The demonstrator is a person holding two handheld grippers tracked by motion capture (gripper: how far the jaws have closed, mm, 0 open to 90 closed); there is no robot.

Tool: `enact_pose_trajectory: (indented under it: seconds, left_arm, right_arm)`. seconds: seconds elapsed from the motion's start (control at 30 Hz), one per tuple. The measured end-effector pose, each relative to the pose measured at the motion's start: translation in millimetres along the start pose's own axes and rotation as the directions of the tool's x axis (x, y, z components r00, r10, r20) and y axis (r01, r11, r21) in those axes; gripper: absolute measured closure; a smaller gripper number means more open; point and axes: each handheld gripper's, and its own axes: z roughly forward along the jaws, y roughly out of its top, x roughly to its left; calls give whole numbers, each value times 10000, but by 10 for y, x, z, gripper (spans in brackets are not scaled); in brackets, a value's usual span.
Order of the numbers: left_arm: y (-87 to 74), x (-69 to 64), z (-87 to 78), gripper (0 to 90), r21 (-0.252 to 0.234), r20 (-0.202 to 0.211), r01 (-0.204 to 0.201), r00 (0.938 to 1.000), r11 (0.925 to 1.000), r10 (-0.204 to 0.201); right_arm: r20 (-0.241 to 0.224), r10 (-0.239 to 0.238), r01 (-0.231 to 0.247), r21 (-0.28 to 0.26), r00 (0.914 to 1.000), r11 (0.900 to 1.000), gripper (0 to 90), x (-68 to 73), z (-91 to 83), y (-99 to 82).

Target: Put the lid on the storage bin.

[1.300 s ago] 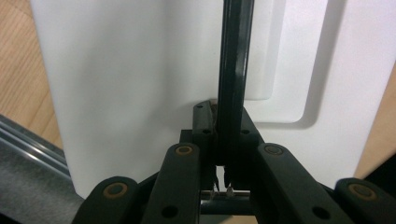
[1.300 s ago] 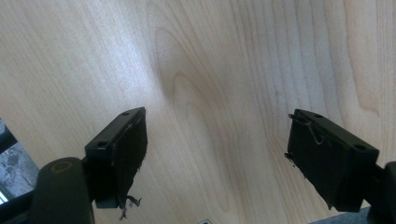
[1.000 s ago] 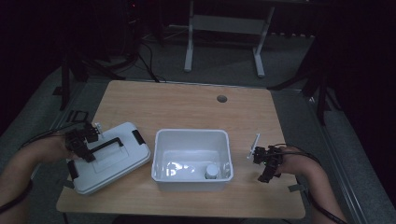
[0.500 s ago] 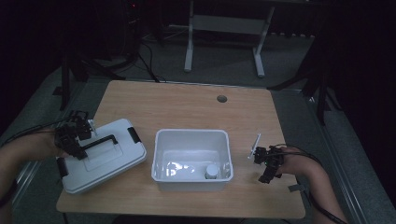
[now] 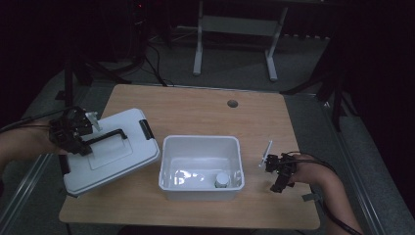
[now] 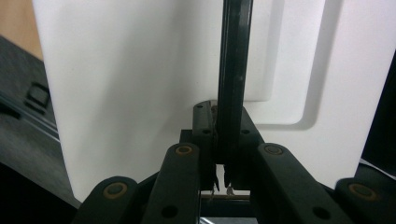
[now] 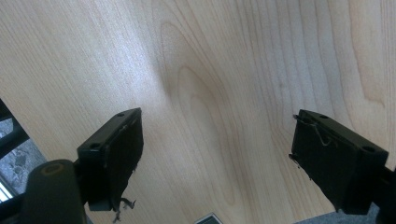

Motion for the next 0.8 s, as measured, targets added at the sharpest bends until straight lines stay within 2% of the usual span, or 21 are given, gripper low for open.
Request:
enact_pose_trajectory:
  seconds: [0.13,0.2,0.37,0.5,0.57,0.6,0.63,0.7,0.73,0.8]
  left_arm:
    - [129,-68,-67,835,-102,25,-363,9993,9993,364]
    - [212,-101,-75,835,-100,-104,-524,9986,9986,523]
    - [435,-193,-86,834,-2,-129,-1046,9944,9945,1046]
    - [626,-259,-123,834,-168,-41,-1496,9887,9886,1496]
    - [729,-301,-144,835,-249,-33,-1815,9834,9831,1815]
    - [729,-301,-144,835,-249,-33,-1815,9834,9831,1815]
    - [816,-334,-155,835,-296,8,-2023,9793,9789,2024]
    - [892,-360,-161,835,-290,26,-2144,9767,9763,2146]
    - [945,-383,-163,835,-266,10,-2286,9735,9732,2287]
    - [977,-394,-165,834,-267,8,-2317,9728,9724,2318]
  right_arm:
    - [-18,-7,7,-8,10000,10000,164,2,4,8]
    - [-12,-24,24,40,10000,10000,164,4,7,8]
    - [-9,-35,35,96,10000,9999,164,7,13,1]
    - [-32,-44,44,111,10000,9999,164,13,16,-3]
    - [-36,-48,49,116,10000,9999,164,12,19,-8]
    - [-36,-53,53,130,10000,9999,164,10,19,-11]
    - [-36,-23,23,107,10000,9999,164,9,20,-14]
    - [-40,-22,22,119,10000,9999,164,9,21,-18]
    - [-42,-31,31,129,10000,9999,164,9,22,-19]
    - [-30,-21,21,130,10000,9999,164,9,20,-22]
